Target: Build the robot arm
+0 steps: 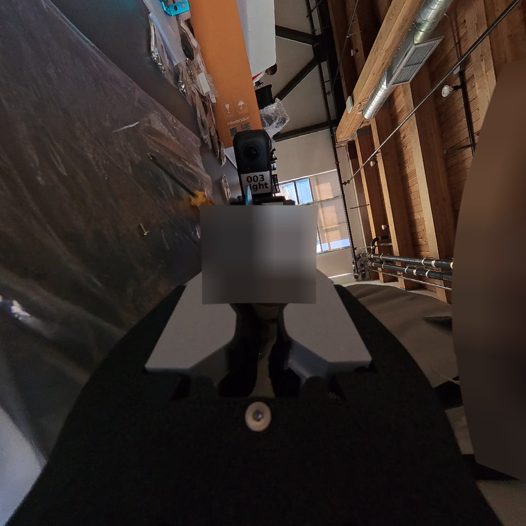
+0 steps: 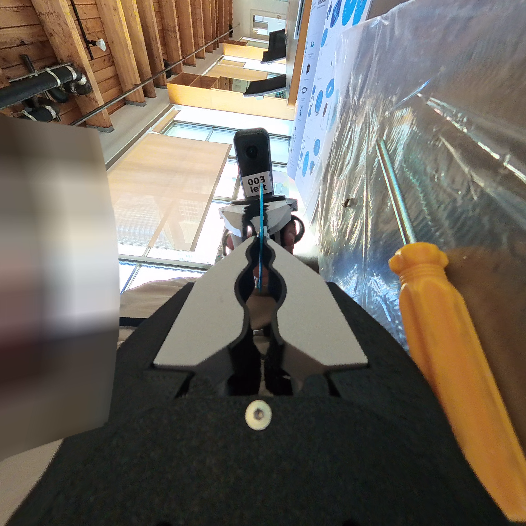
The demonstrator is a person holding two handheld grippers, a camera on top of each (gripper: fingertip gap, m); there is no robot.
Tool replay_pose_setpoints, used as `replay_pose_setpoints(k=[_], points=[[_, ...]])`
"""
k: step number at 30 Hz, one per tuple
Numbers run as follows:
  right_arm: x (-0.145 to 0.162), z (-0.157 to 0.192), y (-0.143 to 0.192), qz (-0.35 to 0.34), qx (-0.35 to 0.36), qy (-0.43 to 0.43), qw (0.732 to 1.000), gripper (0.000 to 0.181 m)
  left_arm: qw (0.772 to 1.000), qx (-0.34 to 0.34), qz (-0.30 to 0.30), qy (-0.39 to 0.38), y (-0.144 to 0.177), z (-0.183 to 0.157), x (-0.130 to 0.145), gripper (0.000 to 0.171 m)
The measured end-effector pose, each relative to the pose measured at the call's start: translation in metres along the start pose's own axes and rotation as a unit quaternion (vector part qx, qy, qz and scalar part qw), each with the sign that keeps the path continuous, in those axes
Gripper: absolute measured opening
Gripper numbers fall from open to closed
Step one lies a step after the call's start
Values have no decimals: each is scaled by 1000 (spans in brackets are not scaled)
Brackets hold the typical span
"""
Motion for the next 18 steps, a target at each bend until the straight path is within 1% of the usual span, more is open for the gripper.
replay_pose_setpoints(k=[5, 9, 13, 15, 18], points=[[0, 1, 0, 0, -3, 1, 1000, 0, 1000, -2, 6, 8, -4, 4, 1, 15], [-1, 1, 1, -2, -4, 1, 1000, 0, 1000, -8, 3, 4, -3, 7, 0, 20], [-1, 1, 1, -1, -2, 3, 1000, 0, 1000, 12, 16, 13, -9, 4, 4, 21], [0, 1, 0, 1, 2, 4, 1000, 0, 999, 20, 18, 19, -10, 4, 4, 18], [-1, 1, 1, -1, 3, 6, 1000, 0, 999, 26, 16, 24, -10, 4, 4, 10]])
Point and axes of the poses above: each gripper's, where its closed fingertips meet, y back along the fingers, x out of its underside, z = x × y across the jaws, the point moved 4 cm from there along y, back along the fingers, and after that the axes turned 12 degrees about -y, right-handed, at the moved point
